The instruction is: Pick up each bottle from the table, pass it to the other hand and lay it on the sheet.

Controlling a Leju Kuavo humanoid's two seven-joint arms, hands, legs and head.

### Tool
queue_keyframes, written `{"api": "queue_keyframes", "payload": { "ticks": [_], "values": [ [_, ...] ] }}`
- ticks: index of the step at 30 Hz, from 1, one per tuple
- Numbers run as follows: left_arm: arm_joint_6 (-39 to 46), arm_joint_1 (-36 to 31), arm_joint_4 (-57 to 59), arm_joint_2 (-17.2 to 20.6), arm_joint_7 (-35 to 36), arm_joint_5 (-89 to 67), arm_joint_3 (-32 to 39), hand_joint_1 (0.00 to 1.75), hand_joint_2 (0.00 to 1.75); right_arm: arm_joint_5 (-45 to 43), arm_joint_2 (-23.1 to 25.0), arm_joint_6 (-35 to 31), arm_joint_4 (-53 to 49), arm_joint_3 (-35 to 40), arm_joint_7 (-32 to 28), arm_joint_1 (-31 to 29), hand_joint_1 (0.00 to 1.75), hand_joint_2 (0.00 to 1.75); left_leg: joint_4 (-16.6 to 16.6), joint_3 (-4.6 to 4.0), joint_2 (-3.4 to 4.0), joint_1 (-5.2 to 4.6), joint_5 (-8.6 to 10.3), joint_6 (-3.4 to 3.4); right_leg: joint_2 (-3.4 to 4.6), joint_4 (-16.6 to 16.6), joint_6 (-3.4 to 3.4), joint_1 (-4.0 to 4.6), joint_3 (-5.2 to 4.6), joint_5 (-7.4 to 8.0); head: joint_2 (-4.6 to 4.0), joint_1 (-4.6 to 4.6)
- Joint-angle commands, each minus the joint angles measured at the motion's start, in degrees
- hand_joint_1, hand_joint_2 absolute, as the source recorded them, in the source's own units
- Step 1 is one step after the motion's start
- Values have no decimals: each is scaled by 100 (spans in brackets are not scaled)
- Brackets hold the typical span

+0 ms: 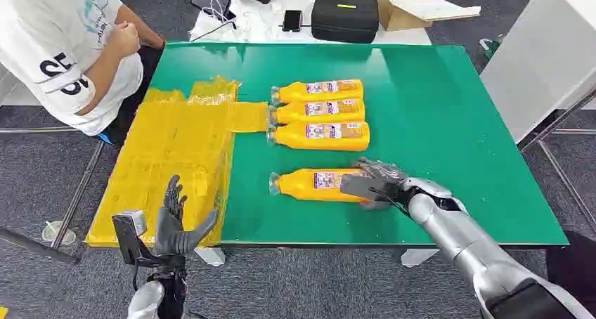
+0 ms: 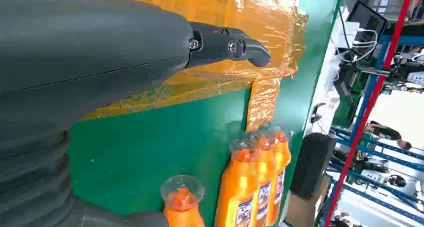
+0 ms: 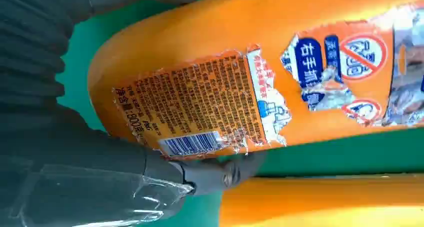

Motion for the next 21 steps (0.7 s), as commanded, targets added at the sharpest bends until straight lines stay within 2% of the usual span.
{"api": "queue_keyframes", "payload": {
  "ticks": [1,2,5,9,12,13,16,18,20,21],
  "values": [
    [-20,-179,366,87,73,110,-30,0,175,13,521,-390,793,265,-102,-53,175,175,-6,20,9,1,-4,1,4,-8,-7,3,19,-1,0,0],
    [-26,-175,363,87,80,128,-36,0,175,71,584,-472,839,257,-137,-34,175,175,-13,52,19,3,-11,4,6,-17,-16,8,50,-5,0,0],
    [-29,-173,372,92,89,147,-53,0,175,85,670,-643,832,143,-195,33,175,175,-6,20,8,2,-4,0,3,-7,-7,4,17,-1,0,0],
    [-32,-138,349,91,96,177,-59,0,175,80,714,-844,662,-78,-301,182,175,175,-12,51,10,4,-11,2,-3,-15,-17,9,46,-9,0,2],
    [-63,-109,312,97,78,208,-71,0,175,-10,706,-1081,327,-323,-608,393,175,175,-7,32,6,3,-6,2,-3,-9,-10,6,27,-5,0,0],
    [-95,-71,238,96,36,249,-74,0,175,-143,768,-1586,-231,-775,-1096,742,175,175,-7,26,3,2,-4,2,-5,-7,-7,4,21,-5,2,-2],
    [-109,-1,122,99,21,271,-102,0,175,-78,811,-1571,-807,-998,-997,1022,175,175,-5,20,5,4,-6,2,-3,-7,-8,6,19,-5,0,0],
    [-109,-1,122,99,21,271,-102,0,175,-78,811,-1571,-807,-998,-997,1022,175,175,-2,17,8,0,-10,3,1,-1,-9,2,16,-8,0,0],
    [-197,16,86,96,20,390,-113,0,175,20,1117,-2203,-1210,-1543,-1592,1321,175,175,-2,27,16,0,-16,3,8,-2,-12,3,25,-11,0,-2],
    [-214,81,-40,92,-14,458,-155,0,175,-87,1566,-2844,-1800,-2108,-2045,1685,175,175,-2,17,6,2,-10,2,-1,-3,-10,4,16,-7,0,-2]
  ]
}}
